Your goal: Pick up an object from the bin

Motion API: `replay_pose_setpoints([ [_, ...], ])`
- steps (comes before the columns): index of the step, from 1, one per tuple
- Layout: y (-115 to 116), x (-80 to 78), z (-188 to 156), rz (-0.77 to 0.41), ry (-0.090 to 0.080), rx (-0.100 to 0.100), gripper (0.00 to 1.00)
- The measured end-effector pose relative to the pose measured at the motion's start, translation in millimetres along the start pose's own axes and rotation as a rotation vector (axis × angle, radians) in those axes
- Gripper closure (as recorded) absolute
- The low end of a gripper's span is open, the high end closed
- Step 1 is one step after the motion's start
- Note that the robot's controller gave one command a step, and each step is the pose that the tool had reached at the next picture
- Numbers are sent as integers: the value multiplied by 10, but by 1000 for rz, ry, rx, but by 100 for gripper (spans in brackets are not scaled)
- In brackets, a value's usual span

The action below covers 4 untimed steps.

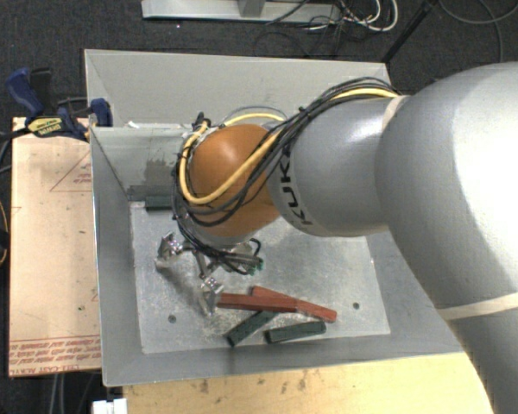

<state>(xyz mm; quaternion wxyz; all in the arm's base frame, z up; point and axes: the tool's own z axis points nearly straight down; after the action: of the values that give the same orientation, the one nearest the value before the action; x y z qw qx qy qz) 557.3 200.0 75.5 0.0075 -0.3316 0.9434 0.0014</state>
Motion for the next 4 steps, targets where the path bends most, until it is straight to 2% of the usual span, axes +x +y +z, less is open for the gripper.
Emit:
replay_pose_setpoints([
  [1, -262, 273, -38, -94, 9, -5, 0],
  [2, -312, 619, -459, -226, 21, -8, 0],
  [3, -491, 642, -103, -123, -9, -6, 100],
  [4, -491, 642, -103, -122, -9, -6, 100],
])
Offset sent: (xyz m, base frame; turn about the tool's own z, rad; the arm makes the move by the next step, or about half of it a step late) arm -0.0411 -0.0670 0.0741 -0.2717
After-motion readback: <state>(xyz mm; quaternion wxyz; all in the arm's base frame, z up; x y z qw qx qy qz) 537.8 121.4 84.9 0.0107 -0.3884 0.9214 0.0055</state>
